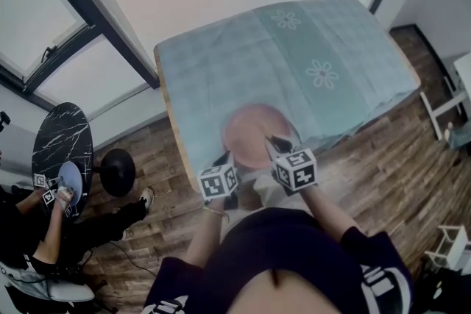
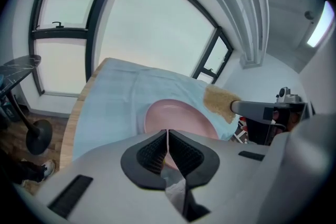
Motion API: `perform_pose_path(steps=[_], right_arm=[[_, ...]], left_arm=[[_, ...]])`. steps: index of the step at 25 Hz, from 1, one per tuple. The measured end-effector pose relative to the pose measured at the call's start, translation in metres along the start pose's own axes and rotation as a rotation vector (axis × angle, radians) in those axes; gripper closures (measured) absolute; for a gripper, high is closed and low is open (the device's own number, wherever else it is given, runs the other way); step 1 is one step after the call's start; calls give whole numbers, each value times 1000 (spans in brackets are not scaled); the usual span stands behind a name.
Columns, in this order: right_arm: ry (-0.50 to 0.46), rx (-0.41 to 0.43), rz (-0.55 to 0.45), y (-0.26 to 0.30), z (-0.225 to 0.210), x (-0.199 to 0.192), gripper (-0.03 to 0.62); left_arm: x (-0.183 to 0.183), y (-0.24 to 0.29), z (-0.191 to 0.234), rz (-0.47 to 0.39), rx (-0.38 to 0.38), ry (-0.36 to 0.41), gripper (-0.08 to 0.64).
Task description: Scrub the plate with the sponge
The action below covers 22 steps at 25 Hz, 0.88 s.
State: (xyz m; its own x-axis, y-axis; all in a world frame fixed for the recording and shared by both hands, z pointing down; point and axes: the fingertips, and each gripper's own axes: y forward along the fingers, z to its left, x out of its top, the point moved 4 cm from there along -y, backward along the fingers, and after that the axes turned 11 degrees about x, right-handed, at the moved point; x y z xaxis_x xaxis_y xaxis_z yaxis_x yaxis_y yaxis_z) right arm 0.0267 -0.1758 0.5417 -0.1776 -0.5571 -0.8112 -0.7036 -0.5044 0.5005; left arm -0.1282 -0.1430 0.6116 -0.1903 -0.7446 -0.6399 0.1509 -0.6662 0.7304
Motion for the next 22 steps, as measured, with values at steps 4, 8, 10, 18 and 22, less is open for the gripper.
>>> perform_pose_path(steps=[4, 8, 10, 18, 22], right_arm=[[-25, 10, 24, 14, -13, 7, 554], [-43, 6, 47, 26, -31, 9, 554], [-49, 2, 61, 30, -40, 8, 554], [-80, -2, 121, 55, -65, 1, 554], [-107, 5, 169, 68, -69, -3, 554]], left_arm=[[6, 19, 3, 22, -5, 5, 546], [9, 38, 8, 55, 26, -3, 541], [10, 45, 10, 68, 40, 3, 518], [21, 68, 16, 85, 88, 9, 427], [20, 79, 22, 100, 114, -6, 406]])
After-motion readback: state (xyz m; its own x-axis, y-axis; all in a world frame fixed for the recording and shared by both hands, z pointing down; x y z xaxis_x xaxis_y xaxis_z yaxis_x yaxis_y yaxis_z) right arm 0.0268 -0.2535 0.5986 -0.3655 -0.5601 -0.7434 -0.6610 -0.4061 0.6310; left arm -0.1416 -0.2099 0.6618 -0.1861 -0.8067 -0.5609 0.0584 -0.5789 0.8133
